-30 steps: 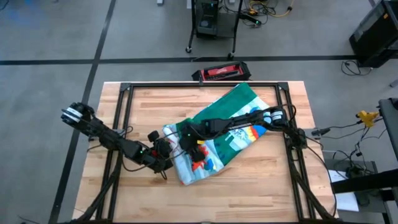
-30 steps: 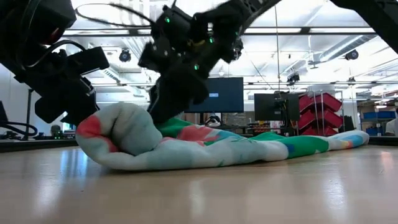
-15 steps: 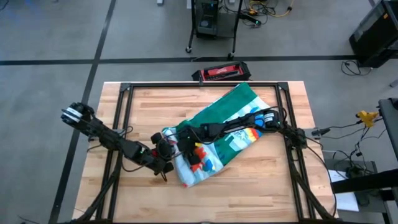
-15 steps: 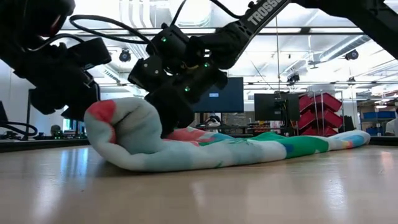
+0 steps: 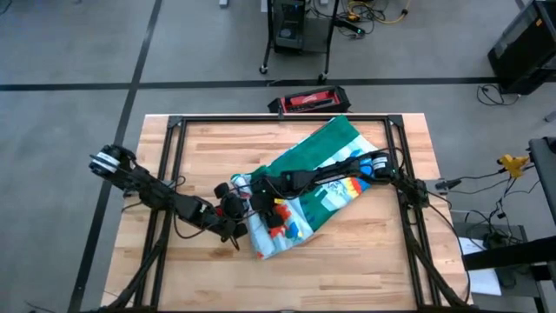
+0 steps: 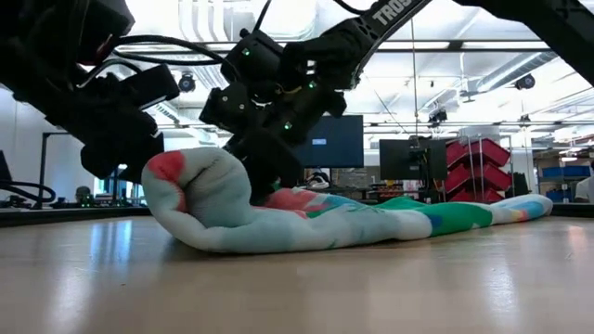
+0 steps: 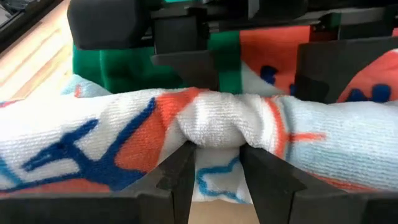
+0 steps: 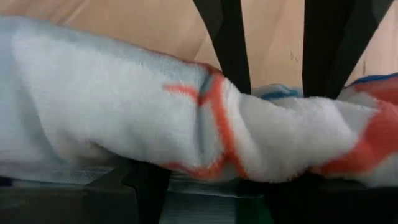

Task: Roll towel
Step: Roll the multi-color dinosaur print towel

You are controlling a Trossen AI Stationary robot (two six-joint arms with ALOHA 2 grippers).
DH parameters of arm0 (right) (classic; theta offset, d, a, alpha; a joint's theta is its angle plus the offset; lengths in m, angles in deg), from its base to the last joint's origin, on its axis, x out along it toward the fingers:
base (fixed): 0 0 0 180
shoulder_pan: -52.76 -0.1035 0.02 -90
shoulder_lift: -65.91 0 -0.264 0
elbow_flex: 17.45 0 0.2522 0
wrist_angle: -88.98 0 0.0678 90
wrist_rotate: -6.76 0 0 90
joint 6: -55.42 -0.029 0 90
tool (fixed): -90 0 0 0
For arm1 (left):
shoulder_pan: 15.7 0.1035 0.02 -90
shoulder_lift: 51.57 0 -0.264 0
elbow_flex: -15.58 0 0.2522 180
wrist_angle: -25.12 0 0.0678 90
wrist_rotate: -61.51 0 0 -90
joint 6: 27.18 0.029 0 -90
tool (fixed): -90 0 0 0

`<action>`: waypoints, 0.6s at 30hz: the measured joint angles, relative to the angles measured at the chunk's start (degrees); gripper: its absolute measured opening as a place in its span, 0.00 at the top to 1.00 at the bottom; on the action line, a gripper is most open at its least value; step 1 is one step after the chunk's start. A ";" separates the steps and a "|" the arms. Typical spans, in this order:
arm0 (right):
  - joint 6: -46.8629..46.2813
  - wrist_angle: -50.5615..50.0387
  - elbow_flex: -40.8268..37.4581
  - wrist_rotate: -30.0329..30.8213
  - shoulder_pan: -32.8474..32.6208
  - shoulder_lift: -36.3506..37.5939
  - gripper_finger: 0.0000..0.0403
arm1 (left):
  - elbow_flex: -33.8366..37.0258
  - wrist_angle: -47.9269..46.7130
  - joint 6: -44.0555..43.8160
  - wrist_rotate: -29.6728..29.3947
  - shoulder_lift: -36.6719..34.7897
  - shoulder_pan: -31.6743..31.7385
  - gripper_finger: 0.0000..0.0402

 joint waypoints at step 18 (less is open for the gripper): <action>0.37 -12.13 0.00 8.84 -2.44 11.14 0.49 | -0.04 -0.25 0.19 0.68 -0.11 0.02 0.70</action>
